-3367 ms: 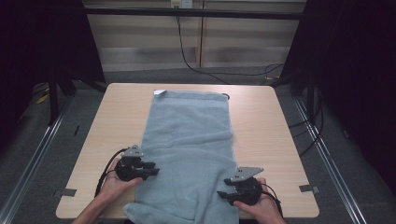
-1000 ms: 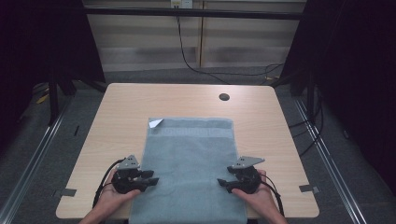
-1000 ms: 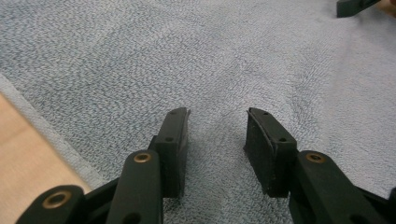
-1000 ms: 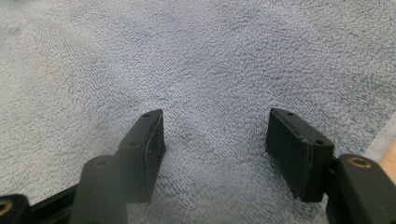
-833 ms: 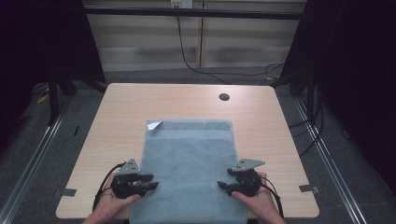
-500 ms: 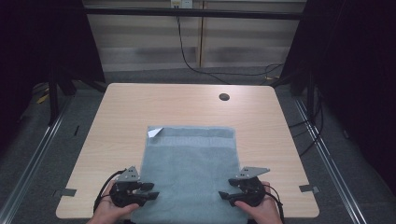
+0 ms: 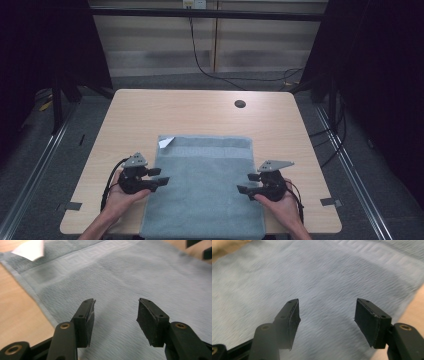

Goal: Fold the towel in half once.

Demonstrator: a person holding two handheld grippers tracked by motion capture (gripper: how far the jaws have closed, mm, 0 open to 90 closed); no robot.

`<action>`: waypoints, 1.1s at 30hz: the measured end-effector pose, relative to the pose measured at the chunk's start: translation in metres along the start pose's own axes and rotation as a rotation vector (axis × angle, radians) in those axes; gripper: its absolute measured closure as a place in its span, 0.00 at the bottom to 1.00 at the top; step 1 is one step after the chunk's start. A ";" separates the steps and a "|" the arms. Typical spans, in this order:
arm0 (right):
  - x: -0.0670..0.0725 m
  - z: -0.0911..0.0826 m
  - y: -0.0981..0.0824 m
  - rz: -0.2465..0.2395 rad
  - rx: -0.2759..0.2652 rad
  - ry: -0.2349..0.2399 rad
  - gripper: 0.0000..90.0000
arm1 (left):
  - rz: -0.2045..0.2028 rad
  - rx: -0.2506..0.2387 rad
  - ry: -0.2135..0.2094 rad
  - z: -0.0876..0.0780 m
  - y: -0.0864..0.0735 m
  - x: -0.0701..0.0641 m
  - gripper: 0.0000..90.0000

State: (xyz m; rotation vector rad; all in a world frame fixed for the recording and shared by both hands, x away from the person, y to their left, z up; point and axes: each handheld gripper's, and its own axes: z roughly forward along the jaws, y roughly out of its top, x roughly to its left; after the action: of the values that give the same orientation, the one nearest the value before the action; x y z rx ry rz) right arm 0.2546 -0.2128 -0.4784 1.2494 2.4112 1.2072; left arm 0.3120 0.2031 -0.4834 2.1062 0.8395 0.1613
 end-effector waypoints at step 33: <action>-0.099 0.084 0.063 0.039 0.003 -0.175 0.37 | 0.020 0.037 -0.010 0.018 -0.008 0.006 0.54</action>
State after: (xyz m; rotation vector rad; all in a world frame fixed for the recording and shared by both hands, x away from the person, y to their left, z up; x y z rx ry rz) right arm 0.3956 -0.2180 -0.5083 1.3482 2.2753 1.0559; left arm 0.3196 0.1980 -0.5021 2.1486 0.8216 0.1461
